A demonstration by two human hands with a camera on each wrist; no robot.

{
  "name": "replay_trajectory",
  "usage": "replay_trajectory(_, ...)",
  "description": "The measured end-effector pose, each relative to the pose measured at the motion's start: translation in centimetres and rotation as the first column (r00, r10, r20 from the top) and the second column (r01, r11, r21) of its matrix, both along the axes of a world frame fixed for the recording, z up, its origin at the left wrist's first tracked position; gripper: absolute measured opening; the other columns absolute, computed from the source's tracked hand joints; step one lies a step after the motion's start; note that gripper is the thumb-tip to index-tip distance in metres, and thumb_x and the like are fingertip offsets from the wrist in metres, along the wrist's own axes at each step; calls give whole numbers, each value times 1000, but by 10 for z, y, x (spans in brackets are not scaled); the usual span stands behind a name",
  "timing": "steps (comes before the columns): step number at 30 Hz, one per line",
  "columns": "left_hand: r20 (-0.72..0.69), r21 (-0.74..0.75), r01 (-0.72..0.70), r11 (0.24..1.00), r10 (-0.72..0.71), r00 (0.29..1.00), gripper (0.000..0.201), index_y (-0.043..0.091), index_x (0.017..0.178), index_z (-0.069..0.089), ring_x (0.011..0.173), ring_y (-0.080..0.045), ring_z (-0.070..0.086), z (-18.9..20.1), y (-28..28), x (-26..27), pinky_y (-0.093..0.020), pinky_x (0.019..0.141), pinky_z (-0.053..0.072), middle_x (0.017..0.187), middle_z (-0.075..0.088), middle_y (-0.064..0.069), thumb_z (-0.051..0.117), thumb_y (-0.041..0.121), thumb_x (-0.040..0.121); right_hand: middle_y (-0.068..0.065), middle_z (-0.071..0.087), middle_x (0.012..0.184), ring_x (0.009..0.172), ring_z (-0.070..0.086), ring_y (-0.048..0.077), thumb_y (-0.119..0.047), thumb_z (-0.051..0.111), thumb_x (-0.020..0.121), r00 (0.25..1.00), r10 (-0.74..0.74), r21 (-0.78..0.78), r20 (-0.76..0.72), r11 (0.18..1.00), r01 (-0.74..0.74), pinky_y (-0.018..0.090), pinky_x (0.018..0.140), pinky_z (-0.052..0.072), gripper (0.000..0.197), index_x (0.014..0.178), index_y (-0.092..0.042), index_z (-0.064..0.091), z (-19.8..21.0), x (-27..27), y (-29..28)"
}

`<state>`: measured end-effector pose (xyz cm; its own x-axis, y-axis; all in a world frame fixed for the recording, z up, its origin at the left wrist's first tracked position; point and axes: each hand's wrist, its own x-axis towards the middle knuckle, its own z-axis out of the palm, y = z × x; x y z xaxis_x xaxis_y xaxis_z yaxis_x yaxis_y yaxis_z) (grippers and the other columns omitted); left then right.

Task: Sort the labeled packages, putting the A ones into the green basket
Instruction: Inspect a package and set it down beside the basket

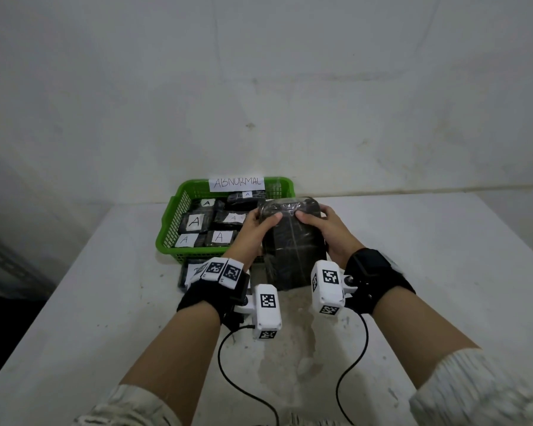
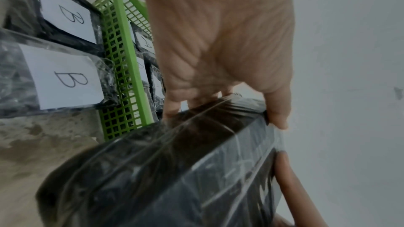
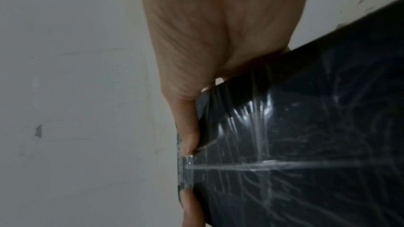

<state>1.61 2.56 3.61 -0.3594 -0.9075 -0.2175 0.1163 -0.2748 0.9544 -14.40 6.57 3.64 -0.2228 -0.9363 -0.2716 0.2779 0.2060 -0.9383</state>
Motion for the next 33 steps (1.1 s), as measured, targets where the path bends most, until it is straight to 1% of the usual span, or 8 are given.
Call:
replay_trajectory(3, 10, -37, -34, 999, 34, 999, 47, 13, 133, 41, 96, -10, 61, 2, -1, -2, -33, 83, 52, 117, 59, -3, 59, 19, 90, 3, 66, 115, 105, 64, 19, -32, 70, 83, 1000, 19, 15, -6, 1000, -19, 39, 88, 51, 50, 127, -18, 51, 1, 1, 1)
replay_trajectory(6, 39, -66, -4, 998, 7, 999, 42, 17, 130, 45, 97, -9, 60, 3, -1, -1, -35, 87, 51, 114, 60, 2, 59, 20, 90, 0, 67, 114, 99, 63, 15, -33, 68, 85, 999, -7, 21, -34, 1000, 8, 37, 76, 48, 46, 126, -18, 53, 3, 2, 3)
replay_trajectory(11, 173, -135, 56, 989, -32, 984, 70, 22, 142, 33, 121, -21, 52, -1, -2, 0, -39, 100, 45, 136, 50, -5, 69, 19, 82, 4, 64, 115, 96, 63, 15, -32, 68, 86, 998, -28, 15, -54, 999, 29, 33, 69, 47, 53, 132, -16, 46, 4, 2, 4)
replay_trajectory(17, 165, -166, 38, 985, -11, 986, 59, 24, 136, 38, 118, -21, 52, 1, -1, 1, -39, 99, 46, 129, 51, -4, 65, 16, 85, 4, 63, 105, 86, 66, 14, -12, 71, 83, 997, 37, -29, -62, 999, -39, 21, 60, 50, 64, 136, -22, 38, 4, 1, 6)
replay_trajectory(20, 217, -187, 57, 981, -15, 976, 71, 23, 142, 33, 123, -22, 51, 0, -2, 0, -45, 103, 43, 136, 50, -6, 70, 21, 82, 5, 62, 107, 86, 66, 14, -12, 72, 82, 998, 4, -37, -56, 999, -6, 22, 60, 50, 66, 138, -21, 38, 2, 2, 5)
replay_trajectory(25, 214, -182, -2, 983, 42, 976, 79, 23, 148, 21, 125, -23, 48, 0, -4, 2, -42, 105, 42, 140, 45, -8, 67, 18, 84, 7, 63, 109, 89, 65, 17, -7, 70, 82, 998, 57, -44, -41, 997, -59, 23, 63, 51, 66, 137, -22, 37, 1, 3, 5)
replay_trajectory(28, 206, -168, 13, 986, 22, 978, 79, 25, 146, 25, 125, -23, 49, -3, -4, 3, -46, 104, 43, 138, 47, -8, 70, 21, 82, 10, 64, 113, 94, 65, 22, -4, 71, 81, 999, 38, -33, -23, 999, -39, 28, 70, 52, 64, 137, -12, 41, 0, 2, 4)
replay_trajectory(33, 199, -144, 36, 989, -7, 980, 90, 26, 149, 16, 125, -25, 50, -9, -1, 2, -47, 104, 43, 142, 44, -11, 73, 17, 79, 7, 65, 110, 89, 67, 18, -6, 70, 83, 1000, 16, -47, 4, 999, -16, 26, 66, 53, 59, 135, -11, 42, 0, 0, 3)
